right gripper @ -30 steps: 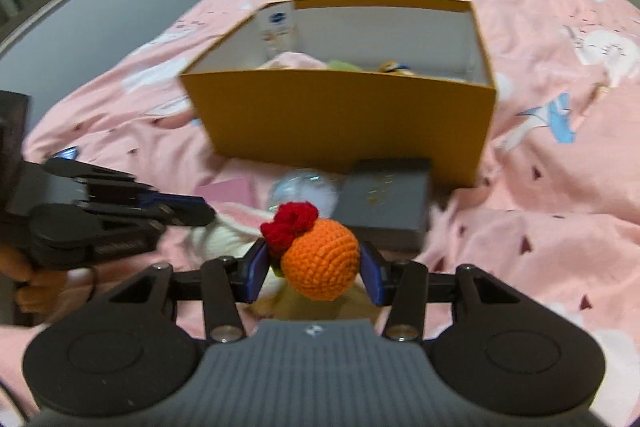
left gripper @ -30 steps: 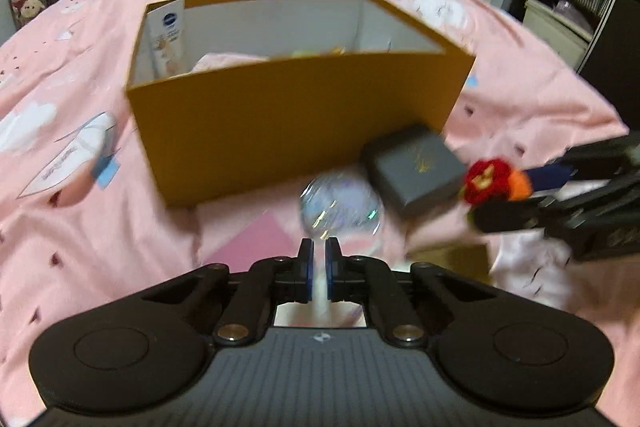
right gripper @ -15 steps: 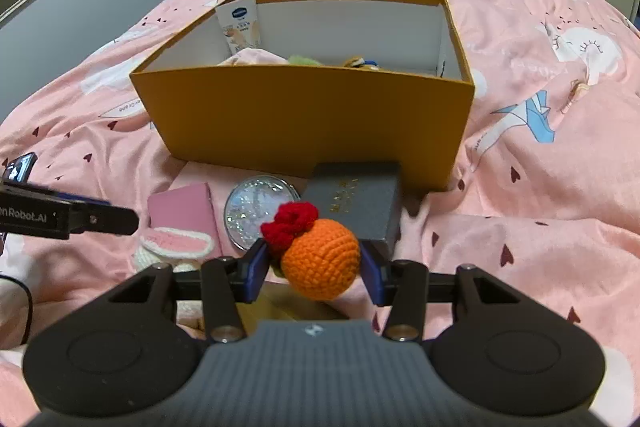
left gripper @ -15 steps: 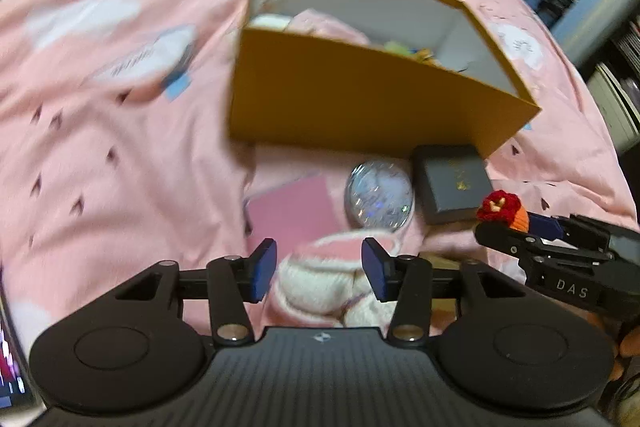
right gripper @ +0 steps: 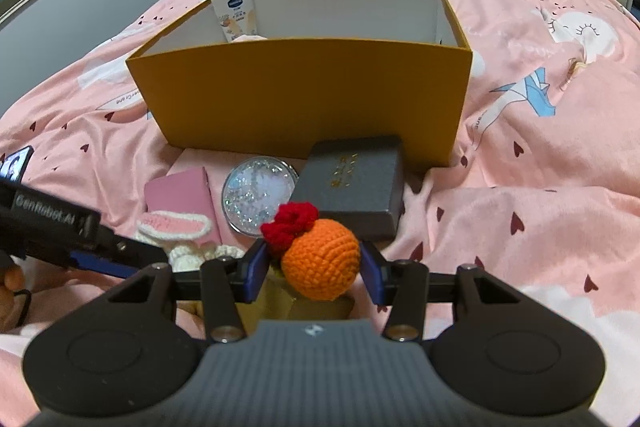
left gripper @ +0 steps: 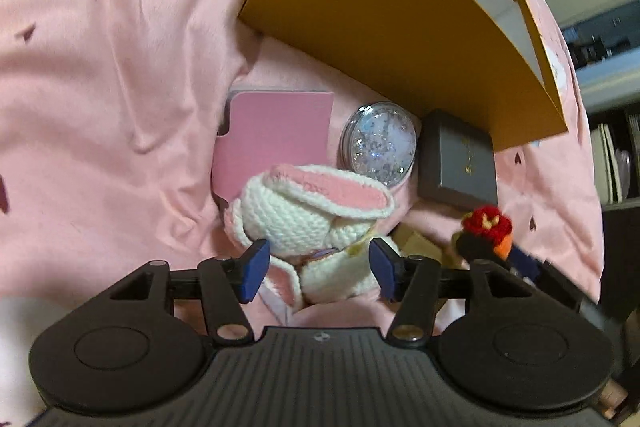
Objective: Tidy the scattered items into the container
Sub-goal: 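Lift the bunny and orange ball over the orange box with both grippers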
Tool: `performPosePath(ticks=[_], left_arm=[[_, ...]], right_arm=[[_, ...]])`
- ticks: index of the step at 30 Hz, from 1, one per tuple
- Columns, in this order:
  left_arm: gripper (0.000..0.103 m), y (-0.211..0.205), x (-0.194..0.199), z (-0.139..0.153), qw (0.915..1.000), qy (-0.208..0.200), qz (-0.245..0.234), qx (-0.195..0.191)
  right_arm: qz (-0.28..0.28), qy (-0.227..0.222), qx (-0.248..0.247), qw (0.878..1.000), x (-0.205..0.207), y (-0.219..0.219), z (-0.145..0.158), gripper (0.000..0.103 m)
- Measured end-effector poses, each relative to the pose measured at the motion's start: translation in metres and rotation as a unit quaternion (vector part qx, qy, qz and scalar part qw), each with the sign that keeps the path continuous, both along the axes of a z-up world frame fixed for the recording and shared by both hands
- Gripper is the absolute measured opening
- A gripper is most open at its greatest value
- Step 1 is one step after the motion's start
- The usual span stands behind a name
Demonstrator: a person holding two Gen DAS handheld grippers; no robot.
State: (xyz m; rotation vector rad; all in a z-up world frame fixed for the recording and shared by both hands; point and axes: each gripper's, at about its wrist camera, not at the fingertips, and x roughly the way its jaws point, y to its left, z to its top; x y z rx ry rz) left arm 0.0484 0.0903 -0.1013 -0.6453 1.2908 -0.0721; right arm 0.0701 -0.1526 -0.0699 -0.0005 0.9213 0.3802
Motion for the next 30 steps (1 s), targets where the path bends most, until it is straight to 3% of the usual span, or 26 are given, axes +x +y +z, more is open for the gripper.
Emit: performPosePath(ticks=[6,11,13,22,30], left_arm=[[0.079,-0.006,0.008,-0.005,0.9991,0.017,0.038,-0.009],[0.079,-0.024,0.015,-0.007,0.9986,0.043,0.017,-0.026],[0.079,-0.032,0.018,-0.01,0.9985,0.051,0.019,-0.006],[0.078,-0.042,0.03,-0.037,0.9954,0.084,0.044,0.014],[0.065,-0.036,0.013,-0.025,0.9991,0.038,0.011,0.012]], right_arm=[[-0.001,0.004,0.001,1.0,0.0,0.0,-0.003,0.052],[0.0,0.002,0.0,1.0,0.0,-0.001,-0.002,0.052],[-0.003,0.001,-0.001,1.0,0.0,-0.002,-0.001,0.052],[-0.003,0.008,-0.003,1.0,0.0,-0.004,-0.005,0.052],[-0.007,0.015,0.003,1.0,0.0,-0.008,-0.005,0.052]])
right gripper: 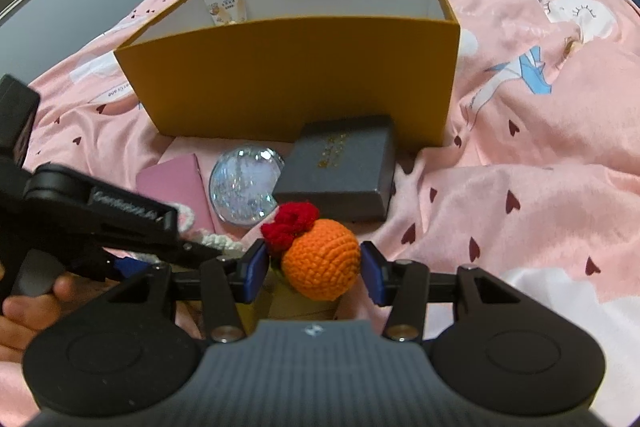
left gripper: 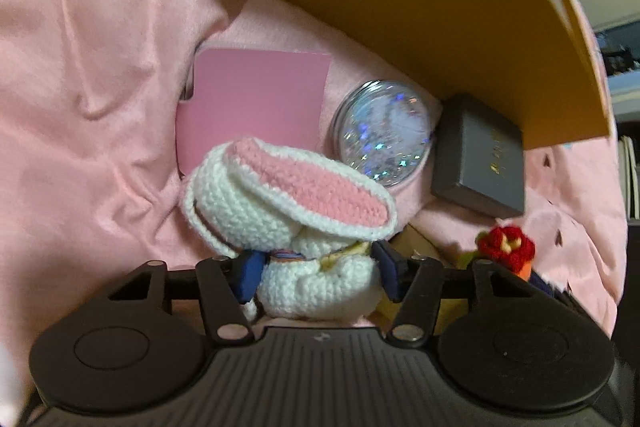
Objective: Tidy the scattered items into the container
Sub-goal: 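Lift the bunny and orange ball over the orange box with both grippers, then lower the bunny and orange ball into the box and open both grippers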
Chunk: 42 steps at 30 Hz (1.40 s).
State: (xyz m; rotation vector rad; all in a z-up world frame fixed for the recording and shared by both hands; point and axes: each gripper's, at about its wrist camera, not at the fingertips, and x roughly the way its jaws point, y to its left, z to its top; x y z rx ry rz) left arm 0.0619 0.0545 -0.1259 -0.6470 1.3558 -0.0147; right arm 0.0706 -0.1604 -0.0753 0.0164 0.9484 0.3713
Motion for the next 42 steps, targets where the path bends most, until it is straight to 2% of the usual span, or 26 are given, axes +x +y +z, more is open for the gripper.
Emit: performPosePath(ticks=[4,8,12,16,19,21,23,24,28,31,36,37,39,41,42], left_arm=[[0.064,0.005,-0.012,0.021,0.9986,-0.046,-0.023,0.01],[0.064,0.012,-0.022,0.055,0.991,-0.114,-0.065,0.028],[0.063,0.013,-0.023,0.102,0.9698,-0.205,-0.119,0.056],[0.064,0.019,-0.011,0.144,0.9444,-0.276,-0.162,0.074],[0.064,0.006,0.01,0.164,0.9233,-0.308,-0.199,0.114],[0.063,-0.003,0.031,0.178,0.9091,-0.324,-0.221,0.139],[0.063,-0.008,0.053,0.187,0.897,-0.327,-0.251,0.161],[0.064,-0.007,0.066,0.188,0.8952,-0.326,-0.254,0.166],[0.064,-0.004,0.109,0.181,0.8857,-0.333,-0.274,0.172],[0.064,-0.01,0.142,0.166,0.8814,-0.321,-0.294,0.182],[0.064,-0.015,0.171,0.149,0.8698,-0.296,-0.335,0.208],[0.064,-0.015,0.178,0.146,0.8698,-0.288,-0.341,0.21],[0.064,-0.018,0.196,0.139,0.8758,-0.261,-0.351,0.204],[0.064,-0.021,0.213,0.129,0.8785,-0.249,-0.352,0.206],[0.064,-0.019,0.219,0.124,0.8826,-0.246,-0.347,0.201]], right_arm=[[0.005,-0.01,0.006,1.0,0.0,0.0,0.009,0.052],[0.012,-0.021,0.02,1.0,0.005,-0.001,0.027,0.052],[0.03,-0.036,0.046,0.998,0.021,-0.005,0.058,0.052],[0.051,-0.082,0.053,0.994,0.034,-0.002,0.091,0.052],[0.073,-0.114,0.042,0.99,0.046,0.006,0.106,0.052],[0.08,-0.119,0.058,0.988,0.065,0.008,0.116,0.052],[0.088,-0.106,0.09,0.986,0.095,0.007,0.125,0.052],[0.087,-0.106,0.095,0.986,0.108,0.008,0.127,0.052],[0.082,-0.107,0.077,0.988,0.158,0.016,0.121,0.052],[0.078,-0.1,0.063,0.99,0.187,0.02,0.106,0.052],[0.1,-0.09,0.014,0.991,0.224,0.033,0.082,0.052],[0.107,-0.089,0.005,0.99,0.229,0.036,0.079,0.052],[0.12,-0.08,-0.007,0.99,0.243,0.042,0.073,0.052],[0.127,-0.062,-0.011,0.99,0.256,0.047,0.068,0.052],[0.129,-0.06,-0.024,0.99,0.259,0.048,0.064,0.052]])
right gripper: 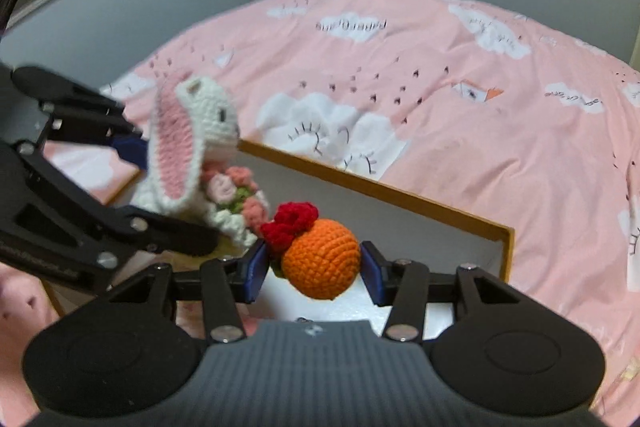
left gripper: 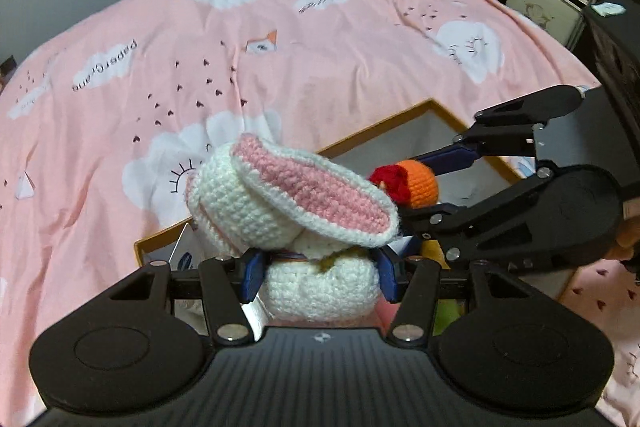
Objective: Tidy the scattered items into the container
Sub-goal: 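Lower the bunny and orange ball into the box and open both grippers, then lift both grippers out of the box and move toward the remaining items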
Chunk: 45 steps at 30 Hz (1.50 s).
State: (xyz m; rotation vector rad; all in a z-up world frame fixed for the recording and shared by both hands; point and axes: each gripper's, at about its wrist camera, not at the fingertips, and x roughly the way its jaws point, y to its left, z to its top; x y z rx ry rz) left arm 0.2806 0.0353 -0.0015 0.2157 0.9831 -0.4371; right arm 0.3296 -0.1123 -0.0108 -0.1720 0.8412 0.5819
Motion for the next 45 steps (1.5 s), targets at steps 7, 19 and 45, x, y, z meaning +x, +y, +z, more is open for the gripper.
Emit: performPosePath(ticks=[7,19,45], left_arm=[[0.064,0.023,0.02,-0.041,0.9859,0.05,0.102,-0.123],[0.068,0.045,0.048,-0.095,0.9531,0.149,0.188,-0.184],[0.059,0.05,0.015,-0.032,0.9709,0.102,0.154,-0.152]], right_arm=[[0.004,0.014,-0.034,0.999,0.016,-0.001,-0.024,0.052],[0.036,0.033,-0.102,0.994,0.023,0.012,-0.055,0.052],[0.037,0.074,-0.103,0.991,0.03,0.018,-0.053,0.062]])
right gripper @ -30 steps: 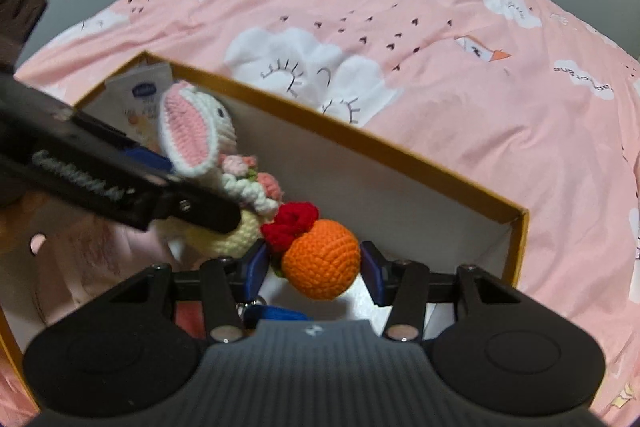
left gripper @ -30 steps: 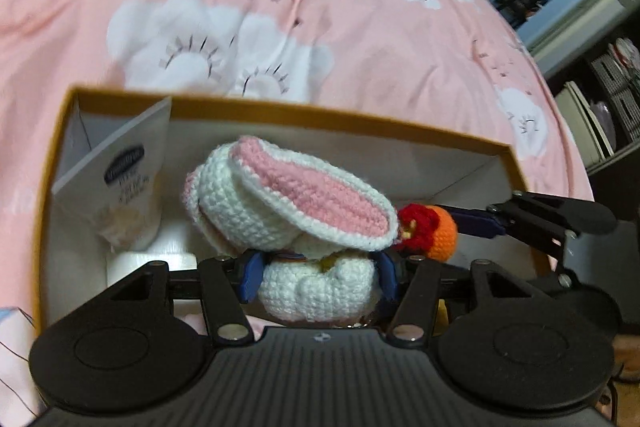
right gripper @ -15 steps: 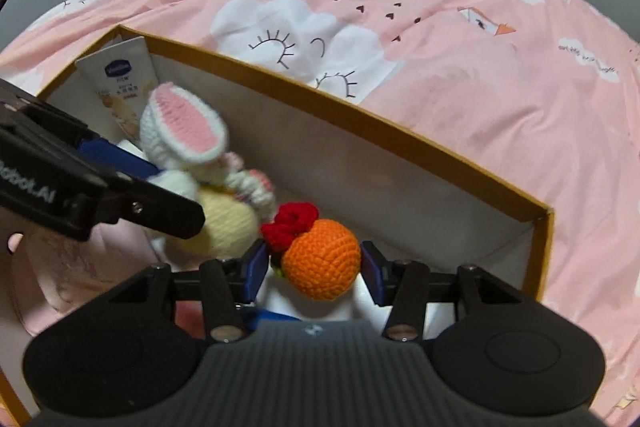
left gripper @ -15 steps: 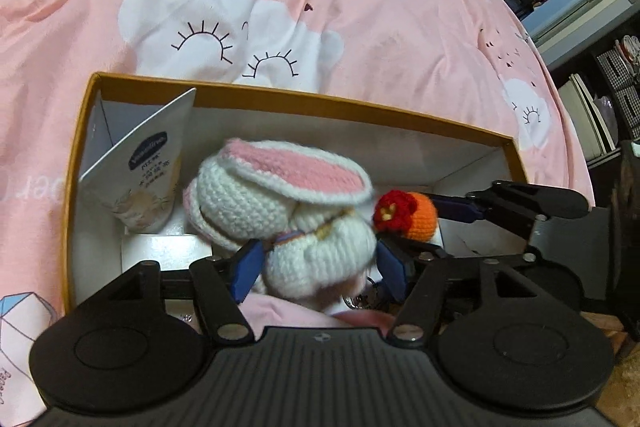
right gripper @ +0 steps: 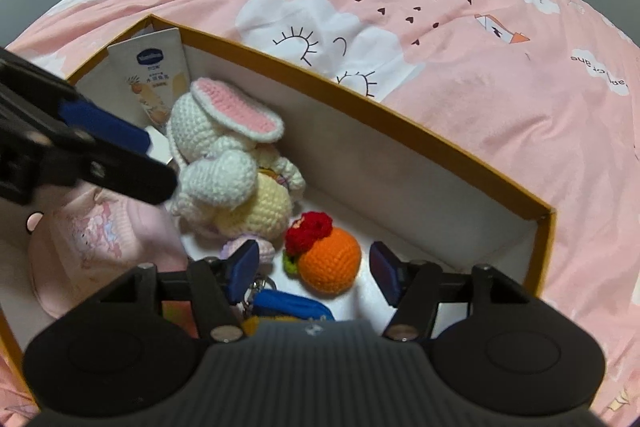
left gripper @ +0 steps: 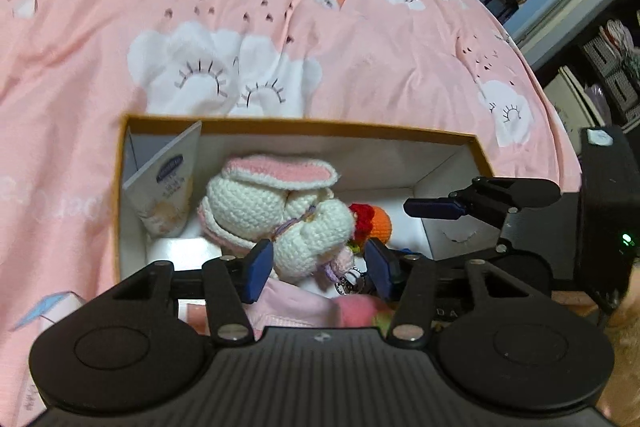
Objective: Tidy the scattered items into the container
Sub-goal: 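Lift both grippers out of the box and move toward the remaining items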
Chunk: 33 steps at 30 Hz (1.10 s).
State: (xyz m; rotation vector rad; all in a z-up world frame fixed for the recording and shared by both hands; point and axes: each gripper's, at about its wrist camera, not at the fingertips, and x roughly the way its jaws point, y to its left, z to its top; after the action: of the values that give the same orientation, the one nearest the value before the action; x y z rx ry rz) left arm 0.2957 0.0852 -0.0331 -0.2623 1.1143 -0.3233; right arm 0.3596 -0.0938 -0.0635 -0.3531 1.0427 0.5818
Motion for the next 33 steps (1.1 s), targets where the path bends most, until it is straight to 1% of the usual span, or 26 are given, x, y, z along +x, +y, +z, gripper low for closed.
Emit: performPosePath(ticks=[2,3,5,7,9,11,12,13,14,15,16,17,18,19,20,22,23,27,31,33], left_arm=[[0.059,-0.004,-0.005,0.009,0.9999,-0.01,-0.006,0.004],[0.059,-0.008,-0.008,0.013,0.9999,-0.01,-0.009,0.006],[0.059,-0.014,-0.016,0.021,0.9995,-0.017,-0.015,0.022],[0.059,-0.019,-0.027,0.028,0.9986,-0.025,-0.027,0.04],[0.059,-0.02,-0.04,0.034,0.9979,-0.039,-0.027,0.043],[0.059,-0.02,-0.053,0.041,0.9975,-0.05,-0.025,0.043],[0.059,-0.02,-0.062,0.046,0.9974,-0.056,-0.021,0.04],[0.059,-0.021,-0.071,0.052,0.9977,-0.058,-0.024,0.026],[0.059,-0.021,-0.077,0.057,0.9982,-0.051,-0.032,0.003],[0.055,-0.021,-0.084,0.063,0.9978,-0.051,-0.038,-0.016],[0.056,-0.02,-0.093,0.071,0.9967,-0.067,-0.044,-0.015],[0.059,-0.021,-0.103,0.078,0.9952,-0.086,-0.046,0.009],[0.061,-0.02,-0.114,0.085,0.9933,-0.103,-0.034,0.04],[0.062,-0.017,-0.122,0.087,0.9923,-0.112,-0.024,0.049],[0.064,-0.013,-0.132,0.088,0.9916,-0.119,-0.017,0.047],[0.064,-0.005,-0.147,0.083,0.992,-0.12,-0.004,0.038],[0.064,-0.003,-0.154,0.078,0.9919,-0.121,0.003,0.04],[0.064,-0.004,-0.177,0.055,0.9901,-0.115,0.015,0.079],[0.067,-0.007,-0.195,0.031,0.9916,-0.098,0.016,0.084],[0.07,-0.006,-0.205,0.02,0.9926,-0.086,0.018,0.084]], right_arm=[[-0.01,0.006,0.006,1.0,-0.002,-0.003,0.001,0.053],[-0.015,0.009,0.013,1.0,-0.004,-0.003,0.002,0.051],[-0.017,0.016,0.031,0.999,-0.009,-0.005,0.006,0.051],[-0.017,0.014,0.028,0.999,-0.015,-0.004,0.009,0.051],[-0.025,0.001,0.024,0.999,-0.023,-0.005,0.016,0.051],[-0.032,-0.011,0.031,0.999,-0.032,-0.008,0.022,0.051],[-0.038,-0.017,0.035,0.999,-0.037,-0.011,0.025,0.051],[-0.041,-0.02,0.04,0.998,-0.04,-0.013,0.028,0.051],[-0.054,-0.019,0.05,0.997,-0.046,-0.015,0.032,0.052],[-0.07,-0.013,0.058,0.996,-0.051,-0.016,0.039,0.052],[-0.072,-0.01,0.072,0.995,-0.055,-0.016,0.046,0.044],[-0.061,-0.021,0.089,0.994,-0.065,-0.017,0.057,0.047],[-0.05,-0.032,0.096,0.994,-0.074,-0.017,0.064,0.05],[-0.043,-0.046,0.097,0.993,-0.085,-0.019,0.071,0.052],[-0.042,-0.062,0.092,0.993,-0.096,-0.021,0.075,0.052],[-0.039,-0.091,0.095,0.991,-0.117,-0.027,0.08,0.052],[-0.046,-0.102,0.097,0.989,-0.129,-0.032,0.08,0.052],[-0.07,-0.11,0.103,0.986,-0.169,-0.049,0.072,0.052],[-0.086,-0.141,0.097,0.981,-0.212,-0.058,0.065,0.054],[-0.1,-0.143,0.104,0.979,-0.229,-0.061,0.058,0.056]])
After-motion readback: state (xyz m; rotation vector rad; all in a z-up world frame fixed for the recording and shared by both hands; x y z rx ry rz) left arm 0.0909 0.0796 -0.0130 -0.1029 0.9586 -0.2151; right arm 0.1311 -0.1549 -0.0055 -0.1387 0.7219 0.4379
